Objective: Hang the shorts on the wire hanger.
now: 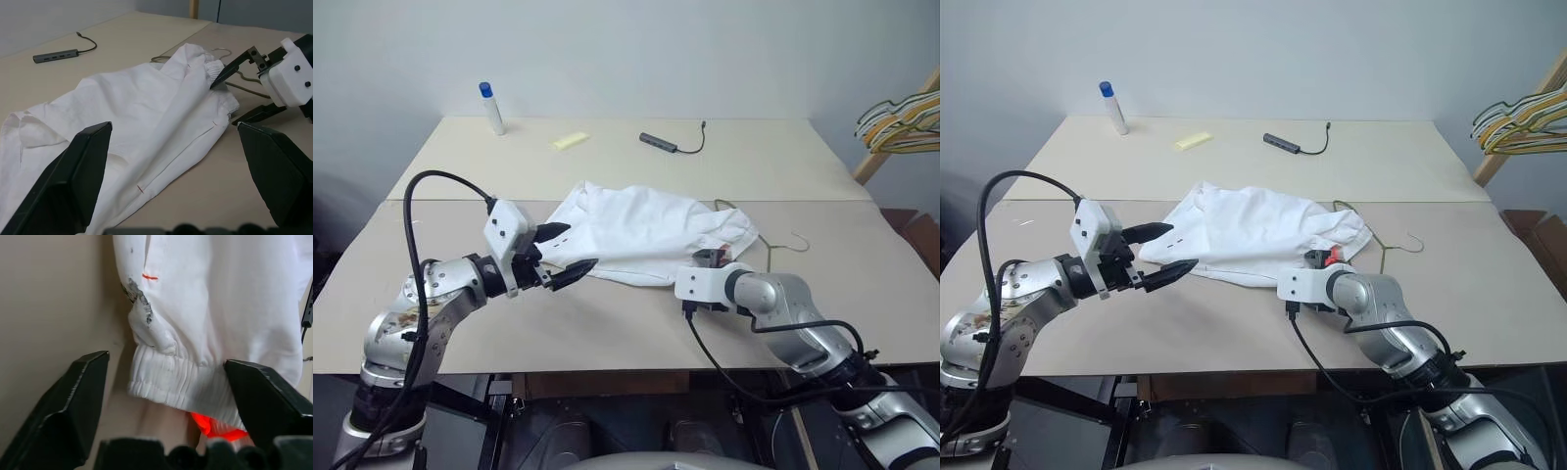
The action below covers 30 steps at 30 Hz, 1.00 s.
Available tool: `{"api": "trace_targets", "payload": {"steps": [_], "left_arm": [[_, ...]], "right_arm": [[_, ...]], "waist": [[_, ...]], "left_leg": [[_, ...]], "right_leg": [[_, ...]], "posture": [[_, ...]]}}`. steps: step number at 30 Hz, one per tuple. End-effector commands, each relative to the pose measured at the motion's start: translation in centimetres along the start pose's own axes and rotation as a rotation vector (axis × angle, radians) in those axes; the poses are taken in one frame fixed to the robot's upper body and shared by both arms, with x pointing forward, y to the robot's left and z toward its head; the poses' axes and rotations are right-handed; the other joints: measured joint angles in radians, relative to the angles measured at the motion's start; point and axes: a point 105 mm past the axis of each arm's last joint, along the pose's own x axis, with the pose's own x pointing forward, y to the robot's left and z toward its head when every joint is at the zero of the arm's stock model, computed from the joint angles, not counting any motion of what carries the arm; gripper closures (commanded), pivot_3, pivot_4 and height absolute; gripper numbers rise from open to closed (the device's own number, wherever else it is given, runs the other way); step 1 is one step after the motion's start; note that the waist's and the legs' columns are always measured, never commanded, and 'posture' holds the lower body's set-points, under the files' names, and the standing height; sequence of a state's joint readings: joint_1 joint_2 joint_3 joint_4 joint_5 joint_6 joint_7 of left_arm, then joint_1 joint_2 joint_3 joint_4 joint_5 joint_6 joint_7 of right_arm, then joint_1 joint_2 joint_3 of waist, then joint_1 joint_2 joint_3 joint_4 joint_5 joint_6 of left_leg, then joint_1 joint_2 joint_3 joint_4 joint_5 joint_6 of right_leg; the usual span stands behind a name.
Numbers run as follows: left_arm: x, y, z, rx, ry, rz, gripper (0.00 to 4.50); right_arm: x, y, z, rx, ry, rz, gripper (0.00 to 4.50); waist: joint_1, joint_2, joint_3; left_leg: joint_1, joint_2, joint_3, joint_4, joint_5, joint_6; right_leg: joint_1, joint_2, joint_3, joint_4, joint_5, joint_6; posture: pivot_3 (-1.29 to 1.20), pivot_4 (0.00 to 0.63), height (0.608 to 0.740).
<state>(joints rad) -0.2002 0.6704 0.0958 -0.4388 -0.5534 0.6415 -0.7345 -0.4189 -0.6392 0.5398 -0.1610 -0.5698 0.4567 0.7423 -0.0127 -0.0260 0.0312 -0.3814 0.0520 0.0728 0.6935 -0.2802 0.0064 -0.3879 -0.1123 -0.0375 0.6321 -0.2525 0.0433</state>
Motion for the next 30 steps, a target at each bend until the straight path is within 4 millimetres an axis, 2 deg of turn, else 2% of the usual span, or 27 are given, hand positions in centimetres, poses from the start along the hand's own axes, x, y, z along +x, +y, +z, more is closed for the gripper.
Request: {"api": "trace_targets", "payload": {"steps": [1, 6, 10, 14, 18, 23, 27, 30], "left_arm": [[0.0, -0.4, 1.1, 0.029, -0.038, -0.005, 0.05], [-0.1, -0.5, 1.0, 0.025, -0.038, -0.001, 0.05], [-0.1, -0.4, 0.8, 0.03, -0.025, 0.01, 0.05], [-0.2, 0.4, -0.7, 0.1, 0.073, 0.053, 0.05], [-1.0, 1.8, -5.4, 0.391, 0.326, 0.058, 0.05], [-0.9, 3.1, -9.2, 0.541, 0.449, 0.05, 0.05], [0.3, 3.7, -10.9, 0.627, 0.495, 0.034, 0.05], [1.3, 4.8, -12.1, 0.696, 0.557, 0.066, 0.65]], "right_arm": [[0.9, -0.8, -1.0, -0.029, 0.051, -0.052, 1.55], [1.0, -1.2, -0.9, -0.054, 0.049, -0.072, 3.17], [0.3, -1.7, -1.0, -0.08, 0.039, -0.089, 4.48], [-1.6, -2.6, -1.1, -0.121, -0.001, -0.092, 4.5], [-4.3, -3.2, -1.4, -0.145, -0.059, -0.047, 4.5], [-5.7, -3.5, -1.2, -0.142, -0.112, -0.025, 4.5], [-6.0, -3.9, -0.7, -0.133, -0.136, -0.037, 4.5], [-6.1, -4.3, -0.4, -0.129, -0.143, -0.054, 4.5]], "waist": [[0.0, 0.0, 0.0], [0.002, 0.0, 0.0], [0.001, 0.0, 0.0], [0.003, 0.0, 0.0], [0.001, 0.002, 0.0], [0.001, 0.002, 0.001], [0.007, 0.002, 0.0], [0.011, 0.007, -0.004]], "left_leg": [[0.0, 0.0, 0.0, 0.0, 0.0, 0.0], [-0.001, 0.0, 0.0, 0.0, 0.0, -0.001], [-0.002, 0.0, 0.0, 0.0, 0.0, 0.0], [-0.002, 0.0, 0.0, 0.0, 0.0, 0.0], [-0.001, 0.0, 0.0, -0.001, 0.0, 0.0], [-0.001, 0.0, 0.001, -0.001, 0.0, 0.0], [-0.002, 0.0, 0.001, -0.001, 0.0, 0.0], [-0.001, 0.0, 0.001, 0.0, 0.0, 0.0]], "right_leg": [[0.0, 0.0, 0.0, 0.0, 0.0, 0.0], [0.0, 0.0, 0.0, 0.0, 0.0, 0.0], [-0.001, 0.0, 0.0, 0.0, 0.0, 0.0], [-0.001, 0.0, 0.0, -0.001, 0.0, 0.0], [-0.001, 0.0, 0.0, -0.001, 0.0, 0.0], [-0.001, 0.0, 0.0, -0.001, 0.0, 0.0], [-0.001, 0.0, -0.001, -0.001, 0.0, 0.0], [0.0, 0.0, -0.001, -0.001, 0.0, 0.0]], "posture": [[0.03, 0.0, 0.74], [0.03, 0.0, 0.74], [0.03, 0.0, 0.74], [0.03, 0.0, 0.74], [0.02, 0.0, 0.74], [0.0, 0.0, 0.74], [-0.01, 0.0, 0.74], [-0.02, 0.0, 0.74]]}}
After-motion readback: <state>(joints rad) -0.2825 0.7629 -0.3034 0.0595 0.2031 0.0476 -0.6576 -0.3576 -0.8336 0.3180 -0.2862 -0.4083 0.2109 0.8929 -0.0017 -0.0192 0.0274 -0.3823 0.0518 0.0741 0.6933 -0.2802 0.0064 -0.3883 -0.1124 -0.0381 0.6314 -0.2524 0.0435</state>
